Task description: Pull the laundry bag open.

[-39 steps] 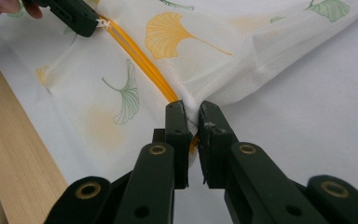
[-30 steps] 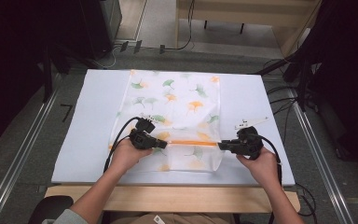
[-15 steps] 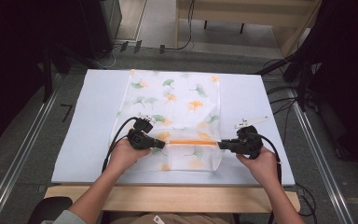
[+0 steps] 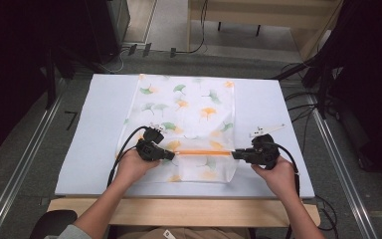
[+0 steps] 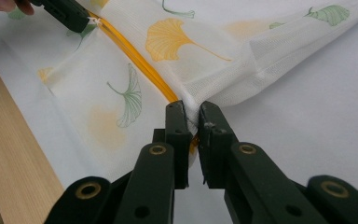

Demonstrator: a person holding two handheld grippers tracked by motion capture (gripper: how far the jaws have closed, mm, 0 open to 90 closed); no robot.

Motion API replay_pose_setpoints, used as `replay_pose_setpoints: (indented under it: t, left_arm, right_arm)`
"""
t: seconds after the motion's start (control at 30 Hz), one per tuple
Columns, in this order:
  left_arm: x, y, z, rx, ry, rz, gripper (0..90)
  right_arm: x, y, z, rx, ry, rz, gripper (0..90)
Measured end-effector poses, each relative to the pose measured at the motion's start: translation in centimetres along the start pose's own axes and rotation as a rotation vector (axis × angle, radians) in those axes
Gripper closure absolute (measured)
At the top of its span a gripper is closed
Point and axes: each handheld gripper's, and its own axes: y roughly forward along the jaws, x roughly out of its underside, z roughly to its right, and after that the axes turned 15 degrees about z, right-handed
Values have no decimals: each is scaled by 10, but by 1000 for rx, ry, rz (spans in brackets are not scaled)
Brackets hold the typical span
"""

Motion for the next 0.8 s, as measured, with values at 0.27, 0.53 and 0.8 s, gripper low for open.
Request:
replay_pose_setpoints:
  t: [0.27, 0.53, 0.8]
  left_arm:
    - [7, -17, -8, -61, -18, -24, 900]
    - [17, -21, -5, -36, -13, -36, 900]
    - [16, -21, -6, -32, -19, -27, 900]
  right_arm:
    - [1, 0, 0, 8, -6, -5, 851]
    - [1, 2, -2, 9, -7, -18, 851]
    - [2, 3, -2, 14, -6, -27, 851]
